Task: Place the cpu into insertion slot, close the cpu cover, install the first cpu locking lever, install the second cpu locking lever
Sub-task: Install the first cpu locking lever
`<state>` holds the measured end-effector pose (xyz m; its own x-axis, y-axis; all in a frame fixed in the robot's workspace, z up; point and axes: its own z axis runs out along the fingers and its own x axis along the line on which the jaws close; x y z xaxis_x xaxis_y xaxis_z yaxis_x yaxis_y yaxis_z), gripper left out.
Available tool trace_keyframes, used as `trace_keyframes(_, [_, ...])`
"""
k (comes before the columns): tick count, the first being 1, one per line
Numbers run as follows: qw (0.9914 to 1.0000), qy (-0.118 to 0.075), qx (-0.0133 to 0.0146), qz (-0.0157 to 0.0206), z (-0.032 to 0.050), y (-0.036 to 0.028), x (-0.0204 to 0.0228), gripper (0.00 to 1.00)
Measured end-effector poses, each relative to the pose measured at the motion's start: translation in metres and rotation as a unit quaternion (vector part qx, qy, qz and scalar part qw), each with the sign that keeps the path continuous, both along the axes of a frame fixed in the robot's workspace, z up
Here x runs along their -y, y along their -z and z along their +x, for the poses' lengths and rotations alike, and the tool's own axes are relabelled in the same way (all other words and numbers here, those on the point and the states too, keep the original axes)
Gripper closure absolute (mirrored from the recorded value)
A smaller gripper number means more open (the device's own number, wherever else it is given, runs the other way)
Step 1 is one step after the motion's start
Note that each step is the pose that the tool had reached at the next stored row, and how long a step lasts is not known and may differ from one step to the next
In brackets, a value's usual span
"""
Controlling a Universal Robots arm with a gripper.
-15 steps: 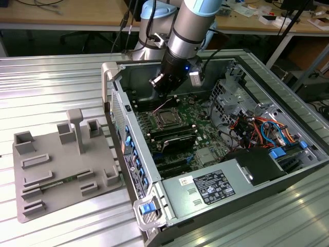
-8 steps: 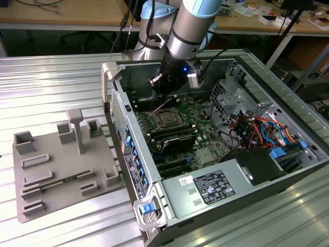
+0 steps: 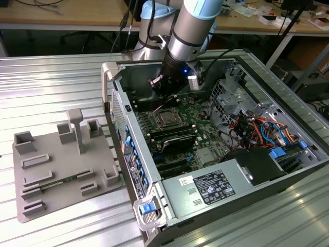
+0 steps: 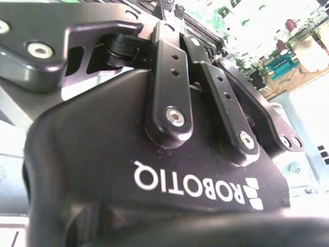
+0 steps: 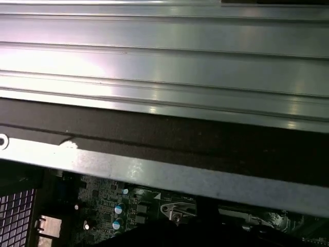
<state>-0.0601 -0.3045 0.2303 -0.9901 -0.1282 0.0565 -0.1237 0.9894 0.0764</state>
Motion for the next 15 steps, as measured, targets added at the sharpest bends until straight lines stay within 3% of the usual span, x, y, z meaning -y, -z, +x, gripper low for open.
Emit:
trace_keyframes(7, [1.0, 0.0, -0.0003, 0.0, 0.0037, 0.0063, -0.0011, 0.89])
trace_keyframes(15, [1.0, 0.0, -0.0004, -0.0001, 0.0058, 0.0083, -0.001, 0.89])
